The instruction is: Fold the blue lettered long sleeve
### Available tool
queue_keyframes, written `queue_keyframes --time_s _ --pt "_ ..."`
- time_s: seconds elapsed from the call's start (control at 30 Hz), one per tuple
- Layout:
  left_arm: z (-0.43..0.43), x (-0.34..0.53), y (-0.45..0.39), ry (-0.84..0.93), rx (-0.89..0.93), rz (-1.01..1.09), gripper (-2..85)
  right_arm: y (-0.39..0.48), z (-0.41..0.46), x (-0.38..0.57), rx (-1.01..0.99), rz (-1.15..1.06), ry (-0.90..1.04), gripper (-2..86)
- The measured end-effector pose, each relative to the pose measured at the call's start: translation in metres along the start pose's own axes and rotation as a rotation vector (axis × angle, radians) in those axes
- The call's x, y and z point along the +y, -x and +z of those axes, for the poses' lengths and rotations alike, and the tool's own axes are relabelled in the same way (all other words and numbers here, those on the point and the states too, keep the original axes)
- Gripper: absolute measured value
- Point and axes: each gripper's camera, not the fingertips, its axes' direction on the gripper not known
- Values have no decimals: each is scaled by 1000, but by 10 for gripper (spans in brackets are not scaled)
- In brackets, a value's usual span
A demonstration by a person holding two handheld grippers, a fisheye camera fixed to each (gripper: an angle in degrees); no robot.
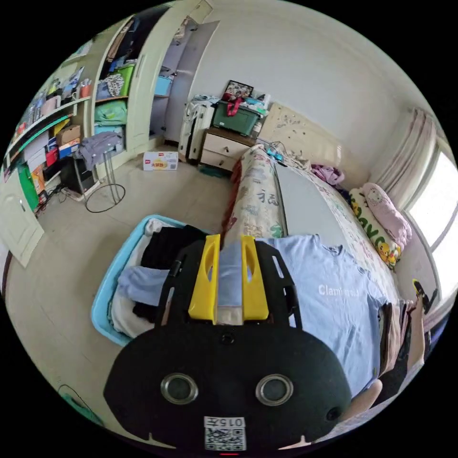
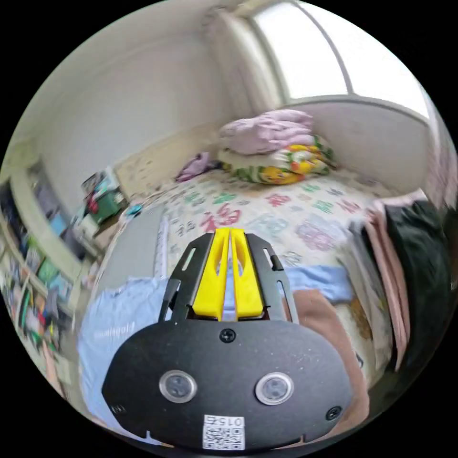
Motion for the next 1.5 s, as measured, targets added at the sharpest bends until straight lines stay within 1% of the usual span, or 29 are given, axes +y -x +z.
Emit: queue_keyframes --time_s 0.03,0.07,0.1,0.13,0.17,0.2,0.23,0.27,0.33,0.4,0.47,0.6,0.7,0.73,0.77,0.8,0.83,0.87,0.9,0.93,0.97,1.0,1.07,1.13,1.2,1.33,1.43,1.5 --pt "21 -5 -31 42 70 68 70 57 21 17 -70 -144 26 -2" --pt "32 -7 -48 65 102 104 69 118 49 38 -138 -275 91 -3" --pt "54 -10 -83 112 154 176 68 147 65 50 -174 -333 137 -3" --pt "78 -9 -118 158 177 239 66 202 100 77 -236 -431 251 -4" --pt "90 -8 -135 179 182 269 65 251 137 109 -266 -507 356 -4" --pt "114 -5 -166 225 185 327 63 291 169 143 -252 -567 412 -4" --pt "136 -2 -193 264 172 368 60 309 184 159 -238 -594 430 -5" --pt "145 0 -204 278 165 385 59 338 212 187 -211 -641 463 -5" --pt "177 3 -239 323 128 440 55 371 252 223 -164 -690 500 -5" --pt "196 3 -253 352 72 467 54 397 296 255 -75 -708 532 -5" --pt "205 1 -259 343 48 481 52 412 322 275 -7 -738 538 -5" --pt "207 -2 -259 324 32 517 50 434 342 300 99 -781 486 -6" --pt "202 0 -254 318 22 488 49 436 336 302 88 -764 517 -5" --pt "197 1 -250 332 15 457 49 432 318 301 86 -722 496 -5" --pt "192 2 -247 339 16 443 49 424 286 302 65 -670 433 -5" --pt "177 6 -240 334 27 422 51 411 245 303 -35 -627 403 -4" --pt "154 12 -228 309 81 392 55 404 223 305 -104 -613 400 -4" --pt "140 16 -221 296 126 372 59 385 175 310 -242 -587 402 -3" --pt "111 27 -204 277 240 332 66 374 149 313 -299 -573 400 -3" --pt "81 41 -185 270 354 296 75 349 94 324 -389 -555 385 -2" --pt "66 50 -175 272 402 281 76 321 38 338 -457 -543 362 0" --pt "37 70 -156 282 466 263 78 307 11 346 -484 -535 355 1" --pt "-3 101 -129 309 471 268 79 254 -83 380 -561 -540 356 10" --pt "-54 139 -92 326 420 277 79 219 -134 404 -570 -566 360 21" --pt "-89 166 -63 334 395 266 80 177 -183 431 -529 -560 368 38" --pt "-152 232 -9 348 338 252 86 128 -236 468 -489 -523 403 63" --pt "-175 278 17 383 297 236 111 97 -264 497 -408 -449 437 85" --pt "-181 299 32 401 295 186 126 85 -283 510 -410 -402 438 95"
